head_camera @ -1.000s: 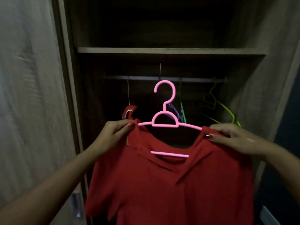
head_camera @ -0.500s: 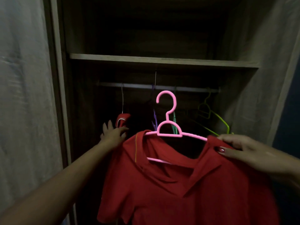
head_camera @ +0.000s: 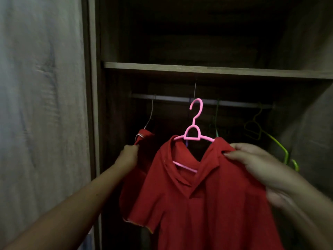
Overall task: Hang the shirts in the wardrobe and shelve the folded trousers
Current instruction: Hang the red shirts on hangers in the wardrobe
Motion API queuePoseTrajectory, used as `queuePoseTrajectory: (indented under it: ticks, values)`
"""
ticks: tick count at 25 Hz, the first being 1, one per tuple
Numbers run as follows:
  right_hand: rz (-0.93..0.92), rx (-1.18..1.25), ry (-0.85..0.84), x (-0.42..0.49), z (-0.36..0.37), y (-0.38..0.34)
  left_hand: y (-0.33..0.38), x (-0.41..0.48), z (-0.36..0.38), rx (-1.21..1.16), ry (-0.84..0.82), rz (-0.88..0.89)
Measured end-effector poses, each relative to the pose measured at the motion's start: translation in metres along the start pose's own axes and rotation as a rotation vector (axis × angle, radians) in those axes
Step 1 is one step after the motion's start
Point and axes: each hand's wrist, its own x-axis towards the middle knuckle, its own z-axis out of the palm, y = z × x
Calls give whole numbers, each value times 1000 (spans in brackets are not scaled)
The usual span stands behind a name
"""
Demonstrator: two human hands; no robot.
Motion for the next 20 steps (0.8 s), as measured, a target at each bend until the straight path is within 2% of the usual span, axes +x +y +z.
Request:
queuePoseTrajectory:
  ticks: [5,9,12,15,18,20]
  values:
    - [-55,54,122,64,77,14,-3,-13,-1,-80,-49,160]
    - [-171,8,340,141,108,28,-18,-30,-8,-132,-92,259]
    - [-208,-123,438,180,116,23,-33,-40,-12,-181,-107,286]
    - [-167,-228,428,199,119,30,-39,-49,-16,-220,-103,286]
    - [-173,-474,397,204,121,60,-40,-55,-16,-245,-72,292]
    - [-265,-642,445,199,122,74,-37,-58,-14,-261,-63,289]
